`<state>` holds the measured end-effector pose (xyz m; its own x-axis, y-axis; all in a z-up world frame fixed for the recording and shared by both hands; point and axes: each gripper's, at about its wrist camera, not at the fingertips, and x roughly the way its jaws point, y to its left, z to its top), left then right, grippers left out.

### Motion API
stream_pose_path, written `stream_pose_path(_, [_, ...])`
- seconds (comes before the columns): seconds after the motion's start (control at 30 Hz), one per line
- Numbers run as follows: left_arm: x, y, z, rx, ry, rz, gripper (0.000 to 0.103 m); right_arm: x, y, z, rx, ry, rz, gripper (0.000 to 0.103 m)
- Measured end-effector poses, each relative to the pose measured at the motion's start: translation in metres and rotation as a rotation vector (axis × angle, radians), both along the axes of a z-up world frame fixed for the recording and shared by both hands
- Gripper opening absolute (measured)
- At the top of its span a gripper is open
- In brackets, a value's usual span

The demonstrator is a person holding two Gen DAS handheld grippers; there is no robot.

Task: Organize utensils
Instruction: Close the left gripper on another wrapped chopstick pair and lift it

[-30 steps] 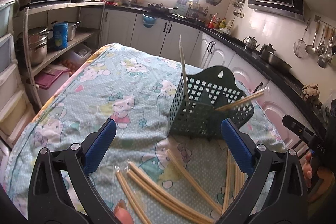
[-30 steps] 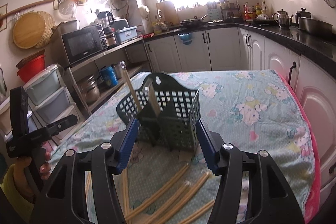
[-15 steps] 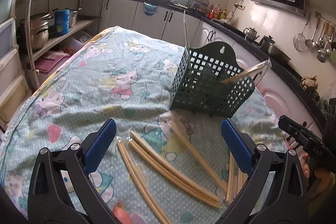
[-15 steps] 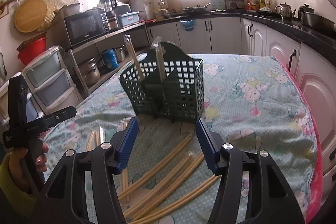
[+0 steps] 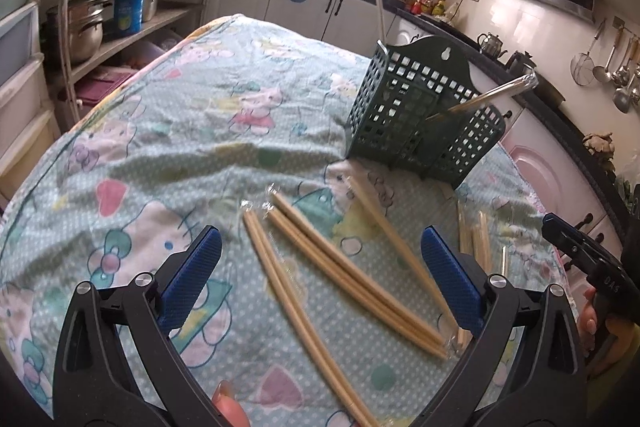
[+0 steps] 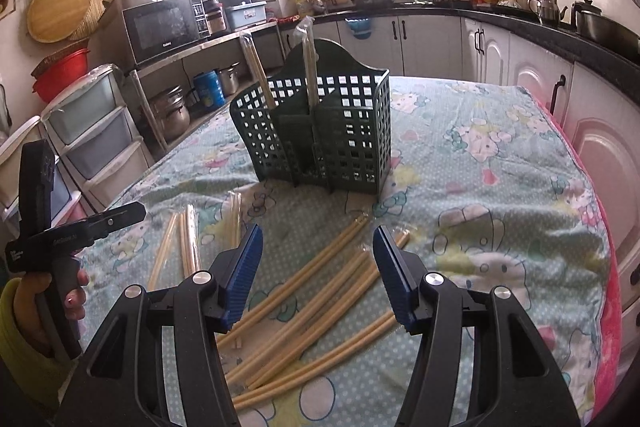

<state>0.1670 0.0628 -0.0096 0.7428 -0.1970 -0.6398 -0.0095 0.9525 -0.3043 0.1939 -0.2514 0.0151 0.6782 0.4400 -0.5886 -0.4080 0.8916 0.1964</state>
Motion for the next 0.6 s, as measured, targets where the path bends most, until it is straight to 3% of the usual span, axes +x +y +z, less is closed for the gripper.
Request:
stream_pose_path(0.1, [-0.001, 0.001, -0.005, 0.001, 0.015, -0.004, 0.086, -0.002, -0.001, -0.005, -0.007, 0.009, -0.003, 0.055])
stream_pose_path(0.43, [0.001, 0.008, -0.034, -0.034, 0.11, -0.016, 0.037, 0.009, -0.01, -0.027, -0.032, 0.083, -0.047, 0.055])
stream_pose_path(0.6, [0.006, 0.014, -0.046, -0.054, 0.148, 0.001, 0.022, 0.03, -0.014, -0.043, -0.048, 0.166, -0.09, 0.044])
